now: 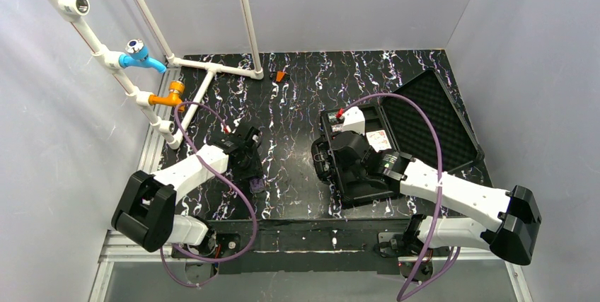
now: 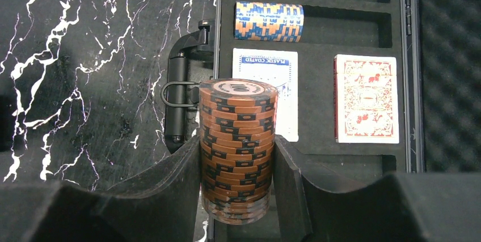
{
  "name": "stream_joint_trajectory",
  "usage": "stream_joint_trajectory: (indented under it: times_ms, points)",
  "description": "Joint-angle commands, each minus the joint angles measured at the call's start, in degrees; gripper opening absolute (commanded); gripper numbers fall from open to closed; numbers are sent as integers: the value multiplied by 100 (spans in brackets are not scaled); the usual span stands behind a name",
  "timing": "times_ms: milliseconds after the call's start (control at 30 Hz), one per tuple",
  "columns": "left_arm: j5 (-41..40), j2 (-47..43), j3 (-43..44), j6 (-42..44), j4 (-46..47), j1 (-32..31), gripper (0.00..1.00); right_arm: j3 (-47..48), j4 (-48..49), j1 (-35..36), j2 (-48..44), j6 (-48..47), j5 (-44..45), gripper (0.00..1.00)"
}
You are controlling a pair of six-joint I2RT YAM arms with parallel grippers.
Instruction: Pack up texas hold em set
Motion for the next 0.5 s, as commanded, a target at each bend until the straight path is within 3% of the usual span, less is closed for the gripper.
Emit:
stream_joint_trajectory:
  times_ms: [0,167,467]
  points:
    - [135,190,-55,157,103,-52,26,110,338,-52,-217,-33,382,1]
    - [274,295,177,451,60,-53,1,179,326,-108,-209,-91,543,1]
    - [284,499,1435,1216,-813,-56,0,383,290,-525,27,142,715,1]
